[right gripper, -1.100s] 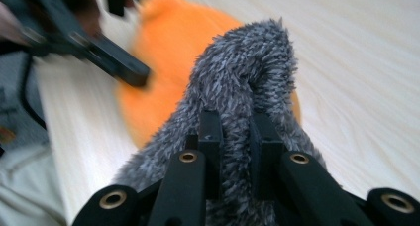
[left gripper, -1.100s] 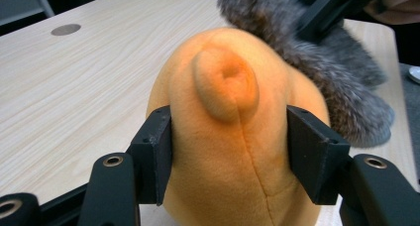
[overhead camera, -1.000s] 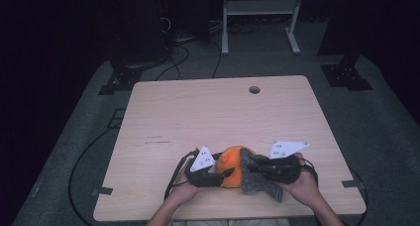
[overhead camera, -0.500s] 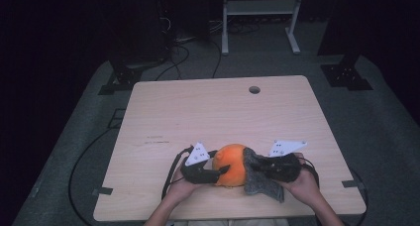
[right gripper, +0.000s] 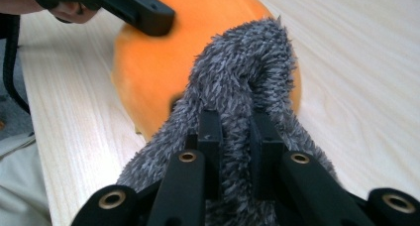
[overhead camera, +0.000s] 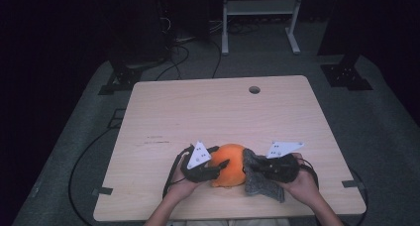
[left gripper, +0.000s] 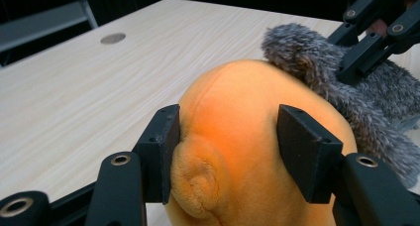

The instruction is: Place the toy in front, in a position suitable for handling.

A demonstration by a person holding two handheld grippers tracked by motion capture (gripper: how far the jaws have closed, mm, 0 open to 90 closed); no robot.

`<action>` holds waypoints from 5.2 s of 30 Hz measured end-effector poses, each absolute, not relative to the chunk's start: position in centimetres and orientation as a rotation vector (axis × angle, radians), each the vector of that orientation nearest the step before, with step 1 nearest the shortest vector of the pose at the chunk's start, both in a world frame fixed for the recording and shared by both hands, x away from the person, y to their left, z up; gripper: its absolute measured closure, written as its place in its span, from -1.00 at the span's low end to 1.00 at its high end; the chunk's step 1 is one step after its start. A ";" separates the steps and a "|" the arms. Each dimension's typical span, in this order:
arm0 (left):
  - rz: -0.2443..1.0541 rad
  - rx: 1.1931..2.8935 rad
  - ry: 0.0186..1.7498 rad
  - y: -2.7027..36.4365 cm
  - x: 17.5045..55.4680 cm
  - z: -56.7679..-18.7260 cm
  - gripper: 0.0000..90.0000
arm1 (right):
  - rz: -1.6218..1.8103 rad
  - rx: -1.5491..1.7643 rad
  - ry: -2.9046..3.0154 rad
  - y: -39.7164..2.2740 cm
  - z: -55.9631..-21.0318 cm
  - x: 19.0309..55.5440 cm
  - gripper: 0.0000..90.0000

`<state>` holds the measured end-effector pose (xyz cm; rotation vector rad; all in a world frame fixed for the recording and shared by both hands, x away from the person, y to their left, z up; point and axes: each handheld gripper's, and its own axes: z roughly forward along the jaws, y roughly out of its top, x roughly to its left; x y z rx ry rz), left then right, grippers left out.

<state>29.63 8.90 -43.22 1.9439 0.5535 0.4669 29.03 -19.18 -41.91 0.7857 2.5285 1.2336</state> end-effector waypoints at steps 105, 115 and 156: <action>0.346 1.903 0.763 11.8 32.1 -44.0 0.02 | 1.178 0.746 2.602 -14.7 -43.4 29.7 0.72; 0.328 1.904 0.756 11.9 32.1 -44.0 0.01 | 1.286 0.775 2.518 -15.1 -41.8 29.4 0.71; 0.293 1.931 0.799 12.2 32.1 -43.4 -0.36 | 1.211 0.835 2.627 -15.7 -43.3 30.3 0.71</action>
